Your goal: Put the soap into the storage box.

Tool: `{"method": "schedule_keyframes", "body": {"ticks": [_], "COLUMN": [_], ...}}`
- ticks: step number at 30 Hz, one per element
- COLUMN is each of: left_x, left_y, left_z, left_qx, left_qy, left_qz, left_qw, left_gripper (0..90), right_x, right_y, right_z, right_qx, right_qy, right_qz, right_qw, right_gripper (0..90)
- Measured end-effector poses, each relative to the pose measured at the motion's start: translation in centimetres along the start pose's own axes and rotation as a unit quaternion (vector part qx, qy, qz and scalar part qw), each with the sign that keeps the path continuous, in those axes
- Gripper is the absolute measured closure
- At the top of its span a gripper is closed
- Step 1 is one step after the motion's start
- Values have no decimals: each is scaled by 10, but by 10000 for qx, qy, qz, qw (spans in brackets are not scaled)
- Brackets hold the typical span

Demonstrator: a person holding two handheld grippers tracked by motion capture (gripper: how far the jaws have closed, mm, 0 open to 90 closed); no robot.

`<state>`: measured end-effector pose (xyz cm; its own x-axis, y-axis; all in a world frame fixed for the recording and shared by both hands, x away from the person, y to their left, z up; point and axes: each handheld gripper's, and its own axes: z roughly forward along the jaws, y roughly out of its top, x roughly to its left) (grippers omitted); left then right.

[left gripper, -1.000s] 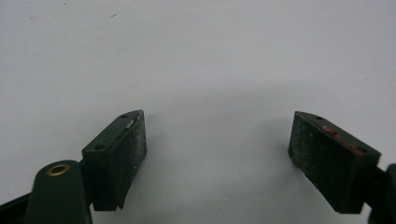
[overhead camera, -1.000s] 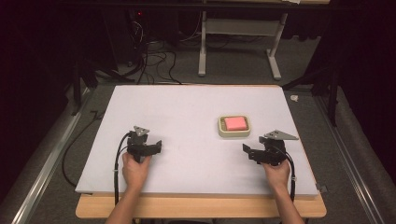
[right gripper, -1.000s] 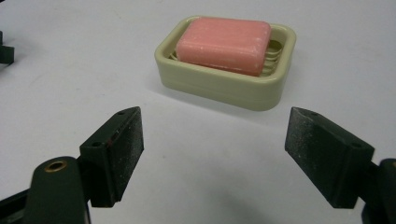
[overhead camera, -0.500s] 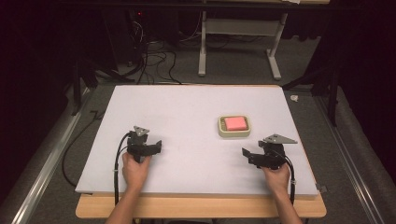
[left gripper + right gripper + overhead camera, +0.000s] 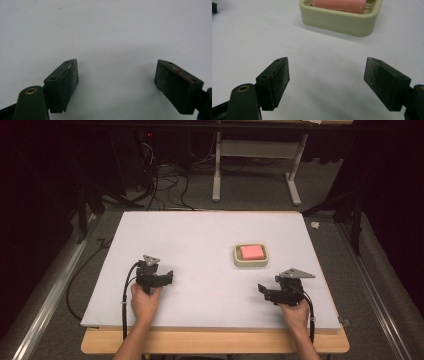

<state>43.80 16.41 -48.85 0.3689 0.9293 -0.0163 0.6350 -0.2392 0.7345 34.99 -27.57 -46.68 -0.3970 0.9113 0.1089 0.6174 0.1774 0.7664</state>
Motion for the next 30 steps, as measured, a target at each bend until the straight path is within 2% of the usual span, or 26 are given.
{"method": "schedule_keyframes", "body": {"ticks": [10, 25, 30], "left_x": [0, 0, 0], "left_y": [0, 0, 0], "left_z": [0, 0, 0], "left_qx": [-1, -1, -1], "left_qy": [8, 2, 1], "left_qz": [2, 4, 11], "left_qw": [10000, 10000, 10000], "left_gripper": [198, 198, 198], "right_x": [3, 6, 12], "right_y": [-8, -10, -11], "right_z": [6, 12, 14], "right_qx": [179, 424, 482], "right_qy": [-151, -237, -405], "right_qz": [-145, -245, -501], "right_qw": [9996, 9985, 9968], "right_gripper": [215, 211, 198]}}
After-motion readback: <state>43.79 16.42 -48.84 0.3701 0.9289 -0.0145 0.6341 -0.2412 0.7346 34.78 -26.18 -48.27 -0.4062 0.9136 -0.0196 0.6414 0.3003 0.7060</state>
